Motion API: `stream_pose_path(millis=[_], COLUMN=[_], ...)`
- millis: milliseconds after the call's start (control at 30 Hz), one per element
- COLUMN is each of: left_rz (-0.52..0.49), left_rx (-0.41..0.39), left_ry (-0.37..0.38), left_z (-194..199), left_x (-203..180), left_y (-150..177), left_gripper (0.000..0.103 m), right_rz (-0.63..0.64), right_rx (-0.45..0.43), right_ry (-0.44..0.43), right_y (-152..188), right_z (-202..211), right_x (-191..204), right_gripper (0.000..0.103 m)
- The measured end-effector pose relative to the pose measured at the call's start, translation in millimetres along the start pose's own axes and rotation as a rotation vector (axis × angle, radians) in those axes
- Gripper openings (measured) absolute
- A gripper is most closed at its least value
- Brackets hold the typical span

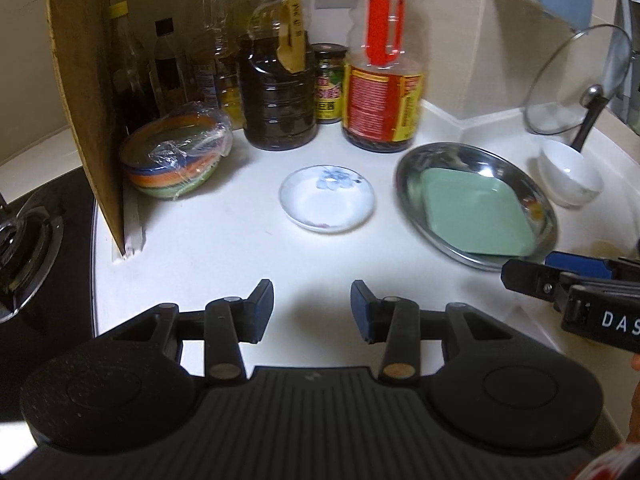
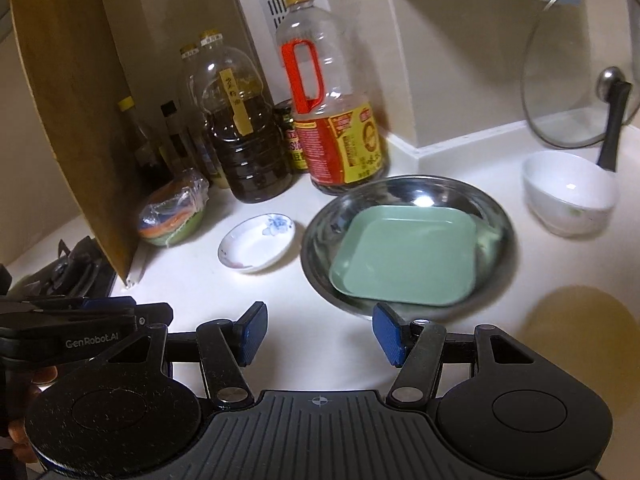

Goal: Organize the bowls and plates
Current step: 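Move both grippers to the blue-flower white saucer and pinch its rim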

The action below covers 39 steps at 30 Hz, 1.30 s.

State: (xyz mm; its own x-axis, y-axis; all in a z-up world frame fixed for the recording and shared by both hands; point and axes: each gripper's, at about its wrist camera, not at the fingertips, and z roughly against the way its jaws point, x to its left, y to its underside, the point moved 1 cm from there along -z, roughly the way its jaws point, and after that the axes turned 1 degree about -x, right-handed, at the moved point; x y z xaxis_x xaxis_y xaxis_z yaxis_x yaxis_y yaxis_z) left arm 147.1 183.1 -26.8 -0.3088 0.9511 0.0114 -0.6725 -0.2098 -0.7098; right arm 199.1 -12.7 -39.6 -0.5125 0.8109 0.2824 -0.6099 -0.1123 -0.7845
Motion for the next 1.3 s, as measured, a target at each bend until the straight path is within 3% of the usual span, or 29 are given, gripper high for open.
stream_pose_path(millis=[267, 700, 1300], left_rz=[-0.003, -0.021, -0.061], left_rx=[0.003, -0.008, 0.027], left_ry=[0.018, 0.056, 0.108], left_z=[-37.9, -87.4, -134.6], left_x=[24.1, 41.3, 46.1], left_y=[-21.3, -48.0, -64.2], left_gripper=[0.039, 0.035, 0.029], right_rz=[0.014, 0.037, 0.003], right_rx=[0.012, 0.041, 0.081], right_ry=[-0.020, -0.011, 0.106], right_y=[-14.6, -34.2, -38.9], right_z=[-45.4, -112.0, -168.9], right_x=[18.0, 38.5, 47.6], right_gripper=[0.059, 0.042, 0.031])
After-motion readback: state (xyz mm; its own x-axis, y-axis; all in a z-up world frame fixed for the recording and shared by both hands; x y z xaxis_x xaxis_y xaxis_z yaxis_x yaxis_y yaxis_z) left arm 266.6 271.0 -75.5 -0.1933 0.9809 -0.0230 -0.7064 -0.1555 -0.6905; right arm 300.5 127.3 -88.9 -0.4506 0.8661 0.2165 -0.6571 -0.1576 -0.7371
